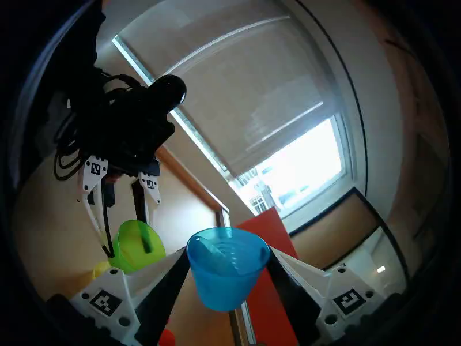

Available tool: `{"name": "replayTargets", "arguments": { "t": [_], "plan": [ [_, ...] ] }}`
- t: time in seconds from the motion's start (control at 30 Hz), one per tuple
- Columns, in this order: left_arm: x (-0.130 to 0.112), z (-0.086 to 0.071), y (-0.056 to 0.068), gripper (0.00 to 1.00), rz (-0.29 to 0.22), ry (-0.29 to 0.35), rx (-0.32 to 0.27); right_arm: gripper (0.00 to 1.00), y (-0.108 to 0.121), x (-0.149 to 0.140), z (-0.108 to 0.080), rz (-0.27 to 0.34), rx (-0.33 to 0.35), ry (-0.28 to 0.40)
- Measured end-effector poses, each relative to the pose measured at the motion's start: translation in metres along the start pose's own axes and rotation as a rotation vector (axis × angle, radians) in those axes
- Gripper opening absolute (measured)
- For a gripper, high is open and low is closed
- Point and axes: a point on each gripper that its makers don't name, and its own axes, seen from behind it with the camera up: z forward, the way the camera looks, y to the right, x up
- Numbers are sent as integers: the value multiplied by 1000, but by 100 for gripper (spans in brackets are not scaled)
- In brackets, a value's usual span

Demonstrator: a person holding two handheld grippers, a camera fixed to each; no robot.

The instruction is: Pour water

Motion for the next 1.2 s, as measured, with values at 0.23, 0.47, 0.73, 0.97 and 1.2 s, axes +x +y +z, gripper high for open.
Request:
{"name": "replayTargets", "arguments": {
  "t": [0.23, 0.47, 0.73, 0.97, 1.2],
  "plan": [
    [1, 0, 0, 81, -1, 2, 0, 92, 0, 3, 2, -32, 1, -1],
    [1, 1, 0, 81, -3, 5, 0, 92, -2, 5, 5, -78, 10, -9],
    [0, 0, 0, 81, -3, 5, -1, 92, -1, 3, 9, -112, 3, -18],
    [0, -1, 0, 81, -3, 5, -1, 92, 1, 2, 10, -132, -2, -22],
    [1, -1, 0, 81, -6, 8, -3, 92, 2, 3, 9, -148, -4, -25]
  ]
}}
